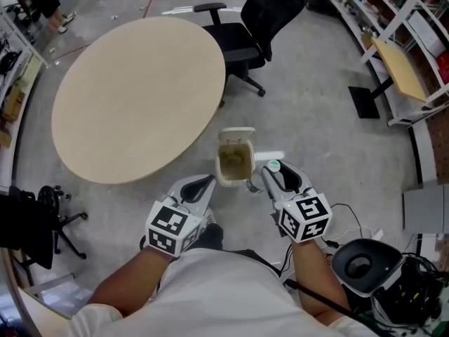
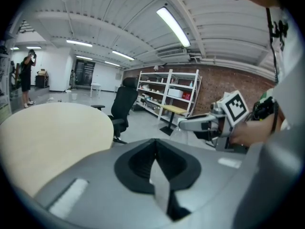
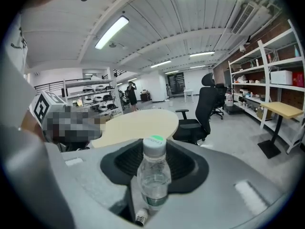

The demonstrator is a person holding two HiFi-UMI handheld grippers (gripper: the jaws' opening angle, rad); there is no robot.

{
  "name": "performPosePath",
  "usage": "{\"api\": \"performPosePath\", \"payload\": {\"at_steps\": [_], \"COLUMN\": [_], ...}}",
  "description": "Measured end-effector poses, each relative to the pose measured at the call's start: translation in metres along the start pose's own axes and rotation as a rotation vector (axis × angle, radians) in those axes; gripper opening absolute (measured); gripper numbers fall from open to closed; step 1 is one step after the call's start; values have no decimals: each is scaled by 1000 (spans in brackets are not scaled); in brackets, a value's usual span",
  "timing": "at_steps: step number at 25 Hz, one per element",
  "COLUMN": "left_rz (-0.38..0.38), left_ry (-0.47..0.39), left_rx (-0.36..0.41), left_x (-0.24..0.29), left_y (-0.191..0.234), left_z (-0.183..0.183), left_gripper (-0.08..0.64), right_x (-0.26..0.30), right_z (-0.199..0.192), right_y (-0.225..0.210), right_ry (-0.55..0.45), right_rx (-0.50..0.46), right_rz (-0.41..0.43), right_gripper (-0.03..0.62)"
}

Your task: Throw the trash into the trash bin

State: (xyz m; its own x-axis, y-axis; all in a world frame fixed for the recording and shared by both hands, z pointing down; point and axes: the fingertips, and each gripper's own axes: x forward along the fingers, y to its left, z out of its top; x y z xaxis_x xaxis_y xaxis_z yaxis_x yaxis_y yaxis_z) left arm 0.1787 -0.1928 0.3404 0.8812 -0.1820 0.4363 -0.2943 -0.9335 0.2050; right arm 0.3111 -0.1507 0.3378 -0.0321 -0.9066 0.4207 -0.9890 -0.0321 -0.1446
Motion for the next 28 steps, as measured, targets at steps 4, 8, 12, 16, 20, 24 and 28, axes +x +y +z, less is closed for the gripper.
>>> {"api": "performPosePath", "payload": {"at_steps": [4,8,12,16,20,24,28], "left_rz": [-21,-54,-80,-95,-100,-124,-99], "left_ry": [-5,-34,-92,-111,-98,-73,-69], "left_rx": [-6,-8,-6,-21,-25,3,-17], "left_x": [8,17,28,39,39,48,50], "left_y": [23,39,50,51,53,36,31], "left_z": [10,24,49,59,50,42,35], "left_gripper": [8,8,8,8,8,8,8], "right_x": [26,42,43,44,51,57,73], "right_z": [18,39,56,58,56,50,43], "right_y": [-2,-5,-9,-16,-12,-15,-14], "right_ry": [5,-11,-14,22,43,70,95], "right_rx": [-11,-27,-43,-69,-71,-80,-88], "right_rz": [-15,-43,-73,-80,-71,-38,10], "right_gripper": [150,150,150,150,150,150,150]}}
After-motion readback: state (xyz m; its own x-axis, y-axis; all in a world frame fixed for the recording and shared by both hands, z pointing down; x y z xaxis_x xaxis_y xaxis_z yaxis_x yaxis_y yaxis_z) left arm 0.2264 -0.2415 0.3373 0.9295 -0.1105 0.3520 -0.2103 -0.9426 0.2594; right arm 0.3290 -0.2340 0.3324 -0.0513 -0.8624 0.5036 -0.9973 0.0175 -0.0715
